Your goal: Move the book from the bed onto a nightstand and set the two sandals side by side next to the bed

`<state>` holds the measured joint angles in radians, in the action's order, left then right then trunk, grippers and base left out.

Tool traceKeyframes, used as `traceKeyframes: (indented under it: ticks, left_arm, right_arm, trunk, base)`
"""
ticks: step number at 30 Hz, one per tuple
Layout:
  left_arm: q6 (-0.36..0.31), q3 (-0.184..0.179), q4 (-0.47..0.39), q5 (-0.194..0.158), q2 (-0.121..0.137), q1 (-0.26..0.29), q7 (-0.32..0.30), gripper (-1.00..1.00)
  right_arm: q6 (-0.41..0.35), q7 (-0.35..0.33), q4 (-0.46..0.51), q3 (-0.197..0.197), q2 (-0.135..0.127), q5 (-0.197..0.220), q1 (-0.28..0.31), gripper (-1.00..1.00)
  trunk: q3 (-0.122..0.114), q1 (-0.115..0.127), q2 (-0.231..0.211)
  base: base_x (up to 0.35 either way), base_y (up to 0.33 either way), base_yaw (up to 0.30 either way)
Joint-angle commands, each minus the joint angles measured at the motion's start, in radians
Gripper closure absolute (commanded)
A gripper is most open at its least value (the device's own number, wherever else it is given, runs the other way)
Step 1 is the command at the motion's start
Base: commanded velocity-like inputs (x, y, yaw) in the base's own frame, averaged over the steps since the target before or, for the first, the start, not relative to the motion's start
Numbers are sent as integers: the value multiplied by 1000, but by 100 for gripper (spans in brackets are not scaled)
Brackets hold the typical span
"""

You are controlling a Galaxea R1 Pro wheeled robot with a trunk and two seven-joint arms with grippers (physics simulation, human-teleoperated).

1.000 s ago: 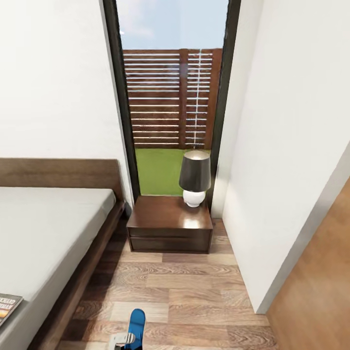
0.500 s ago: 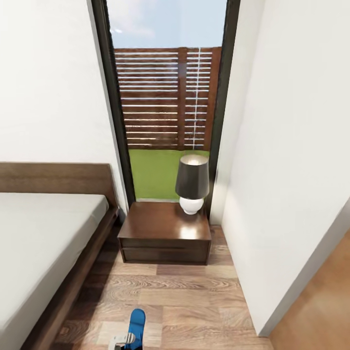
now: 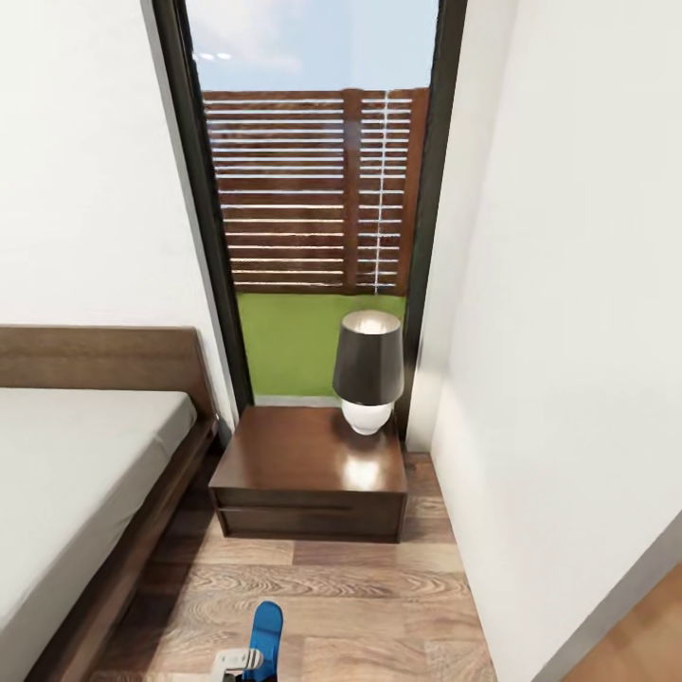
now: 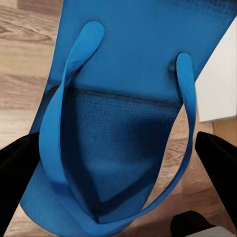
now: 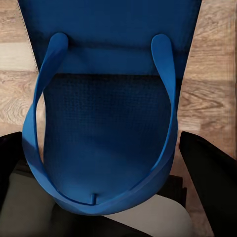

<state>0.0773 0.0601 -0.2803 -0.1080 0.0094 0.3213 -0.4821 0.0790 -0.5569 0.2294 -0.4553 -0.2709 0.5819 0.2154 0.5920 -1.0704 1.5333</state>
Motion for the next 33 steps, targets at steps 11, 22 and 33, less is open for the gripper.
traceKeyframes:
  ticks: [11, 22, 33]
  left_arm:
    - [-1, 6, 1, -4, 0, 1, -7, 100]
    - [-1, 6, 1, -4, 0, 1, -7, 100]
    - [-1, 6, 1, -4, -1, 1, -7, 100]
  right_arm:
    - [5, -3, -1, -8, -1, 7, 1, 100]
    - [-6, -8, -1, -9, -1, 7, 1, 100]
    - [-9, -9, -1, -9, -1, 7, 1, 100]
  trunk:
    - [1, 0, 0]
    - [1, 0, 0]
    - [1, 0, 0]
  base:
    - [308, -108, 0]
    - [270, -70, 0]
    - [11, -1, 44]
